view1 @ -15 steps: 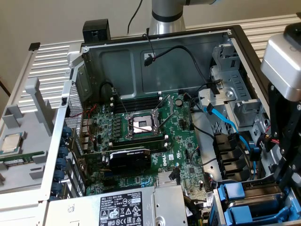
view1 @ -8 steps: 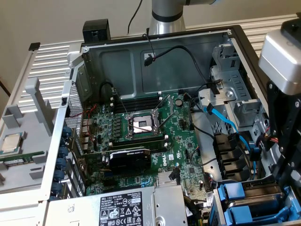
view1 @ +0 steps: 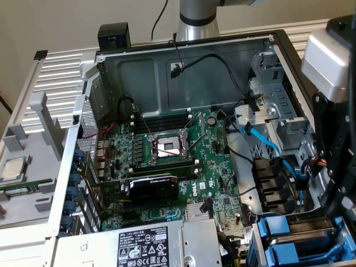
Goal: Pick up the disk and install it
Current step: 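Insert the first disk wire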
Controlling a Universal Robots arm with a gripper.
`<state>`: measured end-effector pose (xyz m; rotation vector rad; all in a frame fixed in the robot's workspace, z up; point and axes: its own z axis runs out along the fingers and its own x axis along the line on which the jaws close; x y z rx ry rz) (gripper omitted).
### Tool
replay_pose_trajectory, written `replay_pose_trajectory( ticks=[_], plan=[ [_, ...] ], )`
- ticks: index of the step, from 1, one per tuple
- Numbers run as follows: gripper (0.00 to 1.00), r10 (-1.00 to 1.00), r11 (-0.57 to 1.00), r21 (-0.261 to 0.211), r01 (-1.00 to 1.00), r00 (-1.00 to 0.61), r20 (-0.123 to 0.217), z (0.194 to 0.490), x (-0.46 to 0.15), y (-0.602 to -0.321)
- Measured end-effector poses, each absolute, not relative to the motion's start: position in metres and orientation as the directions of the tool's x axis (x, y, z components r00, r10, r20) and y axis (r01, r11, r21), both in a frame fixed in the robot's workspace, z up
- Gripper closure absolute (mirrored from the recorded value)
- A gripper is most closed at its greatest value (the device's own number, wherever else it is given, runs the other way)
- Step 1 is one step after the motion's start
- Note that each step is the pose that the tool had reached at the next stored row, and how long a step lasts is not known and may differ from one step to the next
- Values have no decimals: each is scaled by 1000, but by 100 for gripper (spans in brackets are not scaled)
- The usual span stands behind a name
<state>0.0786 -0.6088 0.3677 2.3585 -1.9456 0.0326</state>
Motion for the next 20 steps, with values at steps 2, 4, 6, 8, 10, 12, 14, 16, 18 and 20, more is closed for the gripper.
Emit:
replay_pose_trajectory(
  ticks=[2,4,6,8,10,12,14,16,18,20],
  plan=[
    [83,-979,-185,51,-981,189,71,367,78,-609],
    [83,-980,-183,52,-982,186,73,367,77,-608],
    [83,-981,-179,52,-983,182,73,366,75,-608],
    [83,-983,-167,52,-985,170,73,366,75,-608],
    [83,-985,-150,52,-987,154,73,365,75,-608],
    [83,-988,-136,52,-989,139,73,364,75,-608],
    [83,-989,-127,53,-991,131,73,363,75,-607],
    [83,-990,-121,54,-991,125,73,362,75,-605],
    [83,-990,-120,54,-991,123,73,361,75,-603],
    [83,-990,-119,54,-991,123,73,361,75,-598]
  ],
)
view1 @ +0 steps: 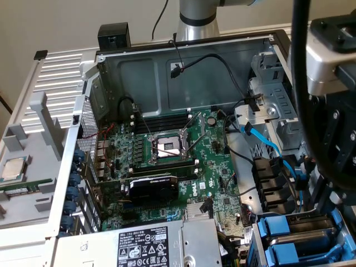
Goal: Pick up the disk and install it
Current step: 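Insert the first disk wire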
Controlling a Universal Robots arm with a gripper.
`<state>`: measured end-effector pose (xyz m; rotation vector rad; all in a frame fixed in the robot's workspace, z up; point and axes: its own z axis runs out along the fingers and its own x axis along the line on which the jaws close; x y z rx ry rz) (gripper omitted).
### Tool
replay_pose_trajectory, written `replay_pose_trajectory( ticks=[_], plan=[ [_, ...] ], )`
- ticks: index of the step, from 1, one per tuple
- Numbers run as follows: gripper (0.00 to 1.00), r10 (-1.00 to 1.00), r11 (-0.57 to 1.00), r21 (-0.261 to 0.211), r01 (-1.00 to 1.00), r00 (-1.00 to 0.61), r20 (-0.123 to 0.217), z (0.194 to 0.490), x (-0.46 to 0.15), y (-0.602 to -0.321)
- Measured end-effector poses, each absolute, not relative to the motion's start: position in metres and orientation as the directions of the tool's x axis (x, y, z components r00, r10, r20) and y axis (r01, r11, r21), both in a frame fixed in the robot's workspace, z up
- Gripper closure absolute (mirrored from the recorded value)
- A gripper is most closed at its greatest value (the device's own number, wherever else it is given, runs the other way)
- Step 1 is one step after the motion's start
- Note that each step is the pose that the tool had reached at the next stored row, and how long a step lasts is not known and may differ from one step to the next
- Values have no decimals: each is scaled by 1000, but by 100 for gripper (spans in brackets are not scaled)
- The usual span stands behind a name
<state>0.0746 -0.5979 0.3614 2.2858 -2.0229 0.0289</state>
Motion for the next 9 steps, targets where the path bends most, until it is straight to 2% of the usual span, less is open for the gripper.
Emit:
replay_pose_trajectory(
  ticks=[5,9],
  plan=[
    [83,-989,-118,62,-991,123,85,360,74,-592],
    [83,-989,-109,93,-990,117,86,358,74,-591]
  ],
)
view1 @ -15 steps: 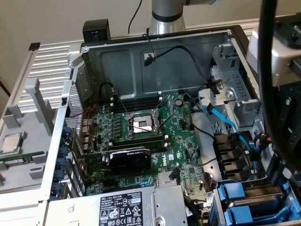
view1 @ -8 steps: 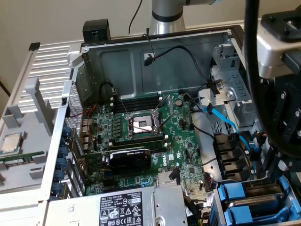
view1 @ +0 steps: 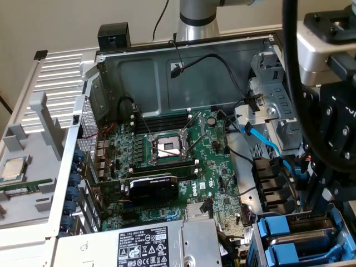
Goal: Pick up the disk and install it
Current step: 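Insert the first disk wire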
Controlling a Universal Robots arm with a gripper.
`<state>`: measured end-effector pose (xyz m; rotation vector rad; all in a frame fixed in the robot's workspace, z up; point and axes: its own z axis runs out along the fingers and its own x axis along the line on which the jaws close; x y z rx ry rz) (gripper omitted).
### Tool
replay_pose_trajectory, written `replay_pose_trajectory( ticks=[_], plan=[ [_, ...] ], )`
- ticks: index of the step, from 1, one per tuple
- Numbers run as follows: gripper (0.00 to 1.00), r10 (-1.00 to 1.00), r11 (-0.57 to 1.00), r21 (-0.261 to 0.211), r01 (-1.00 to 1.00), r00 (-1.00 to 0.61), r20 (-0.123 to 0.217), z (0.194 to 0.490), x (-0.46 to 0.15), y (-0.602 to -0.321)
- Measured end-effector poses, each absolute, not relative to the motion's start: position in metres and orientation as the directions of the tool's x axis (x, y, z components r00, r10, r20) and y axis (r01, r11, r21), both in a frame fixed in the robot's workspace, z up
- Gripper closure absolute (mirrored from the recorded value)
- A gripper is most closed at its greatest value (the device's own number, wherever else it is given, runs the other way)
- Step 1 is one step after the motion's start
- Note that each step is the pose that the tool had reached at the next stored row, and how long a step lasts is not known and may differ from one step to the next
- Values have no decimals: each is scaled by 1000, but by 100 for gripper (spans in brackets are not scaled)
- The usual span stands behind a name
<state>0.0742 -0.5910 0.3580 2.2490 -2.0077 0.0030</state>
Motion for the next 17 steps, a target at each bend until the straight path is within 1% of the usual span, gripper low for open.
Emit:
replay_pose_trajectory(
  ticks=[4,9,17],
  plan=[
    [83,-991,-91,128,-988,102,82,357,74,-591],
    [83,-992,-84,129,-988,95,82,357,75,-591],
    [83,-993,-71,147,-987,83,82,355,79,-591]
  ],
)
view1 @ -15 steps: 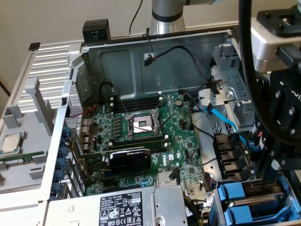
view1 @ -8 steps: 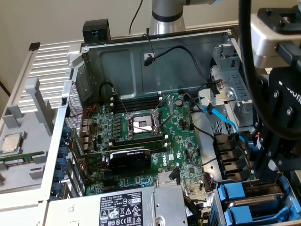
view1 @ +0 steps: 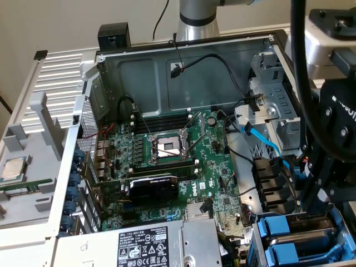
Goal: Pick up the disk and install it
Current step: 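Insert the first disk wire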
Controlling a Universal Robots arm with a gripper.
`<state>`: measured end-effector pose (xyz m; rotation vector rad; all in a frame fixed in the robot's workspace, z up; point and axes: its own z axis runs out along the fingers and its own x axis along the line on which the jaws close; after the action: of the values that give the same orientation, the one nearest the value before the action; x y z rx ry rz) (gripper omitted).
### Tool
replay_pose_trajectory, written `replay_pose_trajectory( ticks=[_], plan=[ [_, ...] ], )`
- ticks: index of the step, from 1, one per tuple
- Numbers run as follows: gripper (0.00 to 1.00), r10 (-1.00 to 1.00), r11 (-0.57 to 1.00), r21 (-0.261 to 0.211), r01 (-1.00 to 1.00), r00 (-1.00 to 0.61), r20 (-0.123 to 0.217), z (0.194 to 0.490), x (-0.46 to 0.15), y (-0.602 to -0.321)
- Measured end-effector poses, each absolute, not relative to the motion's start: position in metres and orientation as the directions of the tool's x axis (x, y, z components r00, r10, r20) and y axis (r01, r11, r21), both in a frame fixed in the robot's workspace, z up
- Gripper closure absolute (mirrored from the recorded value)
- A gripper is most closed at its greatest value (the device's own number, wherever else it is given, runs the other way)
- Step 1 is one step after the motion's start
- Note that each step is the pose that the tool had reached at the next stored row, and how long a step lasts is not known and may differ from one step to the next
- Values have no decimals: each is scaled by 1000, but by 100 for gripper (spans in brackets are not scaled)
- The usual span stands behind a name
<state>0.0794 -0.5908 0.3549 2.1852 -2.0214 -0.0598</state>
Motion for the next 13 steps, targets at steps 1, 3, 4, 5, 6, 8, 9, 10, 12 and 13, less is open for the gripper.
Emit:
replay_pose_trajectory(
  ticks=[1,3,4,5,6,8,9,10,12,13],
  plan=[
    [83,-993,-71,150,-986,84,82,355,79,-591],
    [83,-993,-71,166,-984,85,80,355,82,-591],
    [83,-993,-71,175,-982,86,79,355,83,-591],
    [83,-993,-71,182,-981,86,78,355,84,-591],
    [83,-993,-71,187,-980,87,78,355,85,-591],
    [83,-993,-70,193,-979,86,78,355,86,-590],
    [83,-993,-69,195,-978,85,78,355,86,-590],
    [83,-993,-67,196,-978,84,78,355,86,-590],
    [83,-994,-64,199,-978,81,78,355,86,-589],
    [83,-994,-61,200,-978,78,78,354,86,-589]
  ],
)
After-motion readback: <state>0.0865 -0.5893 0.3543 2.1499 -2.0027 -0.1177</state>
